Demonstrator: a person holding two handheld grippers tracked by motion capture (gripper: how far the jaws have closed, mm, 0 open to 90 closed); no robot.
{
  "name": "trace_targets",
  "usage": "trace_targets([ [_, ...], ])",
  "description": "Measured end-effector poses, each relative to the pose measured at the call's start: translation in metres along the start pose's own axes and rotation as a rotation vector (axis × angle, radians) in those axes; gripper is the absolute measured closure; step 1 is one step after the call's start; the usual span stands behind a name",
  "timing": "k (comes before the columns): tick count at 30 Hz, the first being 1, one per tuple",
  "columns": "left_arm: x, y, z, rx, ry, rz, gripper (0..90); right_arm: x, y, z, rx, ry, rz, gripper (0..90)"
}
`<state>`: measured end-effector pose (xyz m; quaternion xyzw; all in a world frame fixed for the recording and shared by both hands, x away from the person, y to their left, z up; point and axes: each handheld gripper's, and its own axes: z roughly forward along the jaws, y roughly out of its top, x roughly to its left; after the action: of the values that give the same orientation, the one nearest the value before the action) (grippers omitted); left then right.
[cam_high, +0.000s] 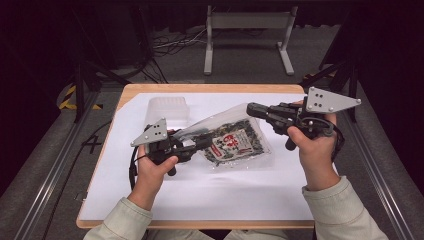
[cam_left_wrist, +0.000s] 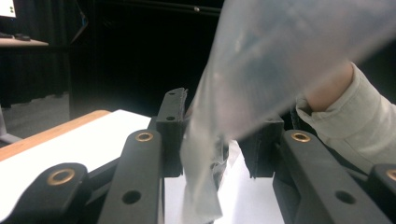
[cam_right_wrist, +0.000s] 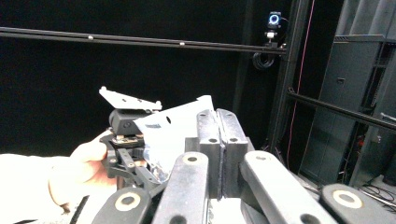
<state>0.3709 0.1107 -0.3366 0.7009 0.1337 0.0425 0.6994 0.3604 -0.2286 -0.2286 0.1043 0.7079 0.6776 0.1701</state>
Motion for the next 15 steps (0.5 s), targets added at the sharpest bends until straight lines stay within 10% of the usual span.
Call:
trace_targets([
  [15, -0.012, 0.018, 0.001, 0.031, -0.042, 0.036, 72.1, -0.007, -0.003, -0.018, -0.013, -0.013, 0.031, 88.3],
])
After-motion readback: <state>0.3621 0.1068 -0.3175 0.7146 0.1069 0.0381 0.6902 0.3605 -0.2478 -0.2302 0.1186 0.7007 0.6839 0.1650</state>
